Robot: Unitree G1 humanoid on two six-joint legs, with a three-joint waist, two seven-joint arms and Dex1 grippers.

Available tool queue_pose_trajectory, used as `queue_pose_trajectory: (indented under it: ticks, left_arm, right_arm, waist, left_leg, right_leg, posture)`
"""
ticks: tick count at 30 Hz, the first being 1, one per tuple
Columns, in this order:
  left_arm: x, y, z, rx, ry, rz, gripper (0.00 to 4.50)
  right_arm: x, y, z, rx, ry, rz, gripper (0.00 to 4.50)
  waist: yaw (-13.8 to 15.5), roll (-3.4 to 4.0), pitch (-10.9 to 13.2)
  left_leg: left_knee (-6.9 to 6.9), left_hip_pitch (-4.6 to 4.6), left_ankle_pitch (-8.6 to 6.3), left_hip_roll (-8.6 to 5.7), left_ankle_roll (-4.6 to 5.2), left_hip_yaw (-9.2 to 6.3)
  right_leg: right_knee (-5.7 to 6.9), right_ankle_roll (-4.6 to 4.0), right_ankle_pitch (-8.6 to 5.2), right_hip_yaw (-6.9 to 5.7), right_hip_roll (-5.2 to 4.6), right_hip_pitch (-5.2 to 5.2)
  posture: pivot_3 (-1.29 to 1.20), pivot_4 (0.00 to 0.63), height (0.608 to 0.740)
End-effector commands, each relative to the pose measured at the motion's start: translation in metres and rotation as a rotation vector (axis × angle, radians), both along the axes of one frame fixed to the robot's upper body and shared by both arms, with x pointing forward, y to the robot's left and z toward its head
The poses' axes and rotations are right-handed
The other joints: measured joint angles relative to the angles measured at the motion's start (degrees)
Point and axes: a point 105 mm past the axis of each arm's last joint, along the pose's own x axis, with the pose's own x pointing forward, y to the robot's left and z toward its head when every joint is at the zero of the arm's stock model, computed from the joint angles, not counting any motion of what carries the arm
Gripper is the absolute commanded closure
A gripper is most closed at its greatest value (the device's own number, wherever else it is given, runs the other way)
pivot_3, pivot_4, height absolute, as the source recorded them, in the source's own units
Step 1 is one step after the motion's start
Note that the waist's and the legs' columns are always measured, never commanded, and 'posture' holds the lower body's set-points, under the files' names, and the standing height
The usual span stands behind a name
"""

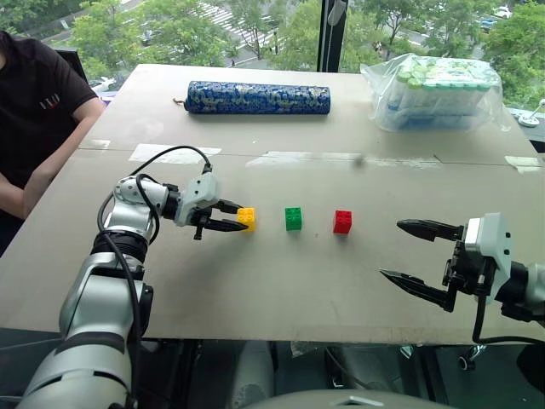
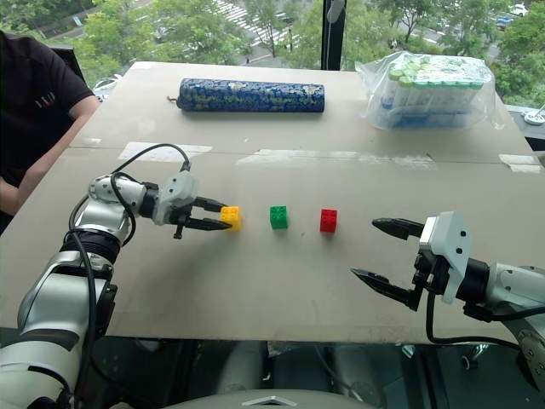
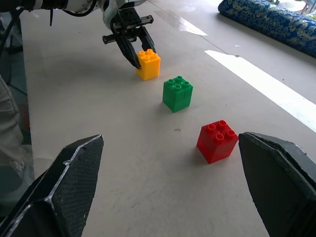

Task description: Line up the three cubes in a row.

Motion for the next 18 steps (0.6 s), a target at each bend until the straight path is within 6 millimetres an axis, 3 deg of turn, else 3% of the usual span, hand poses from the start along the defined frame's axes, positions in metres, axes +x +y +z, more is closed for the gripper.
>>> queue_pose_trajectory:
  ticks: [1, 9, 11, 14, 15, 16, 18]
  left_arm:
    - [0.003, 0.0, 0.005, 0.013, -0.027, -0.01, 3.27]
    - [0.004, -0.002, 0.003, 0.013, -0.022, -0.01, 3.27]
    - [0.005, -0.002, 0.004, 0.01, -0.025, -0.009, 2.26]
    - [0.006, -0.002, 0.007, -0.012, -0.033, -0.001, 1.24]
    - [0.007, -0.002, 0.009, -0.028, -0.037, 0.006, 0.67]
    - [0.007, 0.0, 0.012, -0.041, -0.037, 0.019, 0.43]
    - [0.004, 0.009, 0.015, -0.057, -0.041, 0.045, 0.43]
  right_arm:
    - [-0.001, -0.001, 0.013, -0.009, -0.063, -0.002, 0.0]
    - [0.0, -0.001, 0.013, -0.008, -0.07, 0.004, 0.0]
    - [0.001, -0.001, 0.013, -0.008, -0.07, 0.005, 0.0]
    - [0.0, -0.001, 0.013, -0.008, -0.069, 0.007, 0.0]
    - [0.0, -0.001, 0.013, -0.008, -0.068, 0.006, 0.0]
    - [0.0, -0.001, 0.013, -0.008, -0.067, 0.006, 0.0]
    - [0.0, -0.002, 0.011, -0.01, -0.064, 0.0, 0.0]
  waist:
    - [0.02, 0.0, 0.0]
    - [0.11, 0.0, 0.0]
    - [0.14, 0.0, 0.0]
    - [0.04, 0.0, 0.0]
    - [0.05, 0.0, 0.0]
    - [0.04, 0.0, 0.0]
    - [0.02, 0.0, 0.0]
  left_leg:
    - [0.0, 0.0, 0.0, 0.0, 0.0, -0.01]
    - [0.03, 0.04, 0.0, 0.0, 0.0, -0.02]
    - [0.04, 0.04, 0.0, 0.0, 0.0, -0.02]
    - [0.04, 0.02, 0.0, 0.0, 0.0, -0.02]
    - [0.04, 0.02, 0.0, 0.0, 0.0, -0.02]
    - [0.03, 0.01, 0.0, 0.0, 0.0, -0.02]
    - [0.03, 0.01, 0.0, 0.0, 0.0, -0.03]
  right_leg:
    - [0.0, 0.0, 0.0, -0.01, 0.0, 0.0]
    - [0.03, 0.0, 0.0, -0.03, 0.0, 0.05]
    - [0.03, 0.0, 0.0, -0.03, -0.01, 0.06]
    - [0.02, 0.0, 0.0, -0.03, 0.0, 0.06]
    - [0.01, 0.0, 0.0, -0.04, 0.0, 0.06]
    - [0.01, 0.0, 0.0, -0.04, 0.0, 0.05]
    - [0.01, 0.0, 0.0, -0.03, 0.0, 0.05]
  posture:
    - [0.0, 0.15, 0.74]
    - [0.0, 0.15, 0.74]
    - [0.0, 0.15, 0.74]
    - [0.0, 0.15, 0.74]
    - [0.0, 0.15, 0.74]
    - [0.0, 0.15, 0.74]
    - [0.0, 0.15, 0.74]
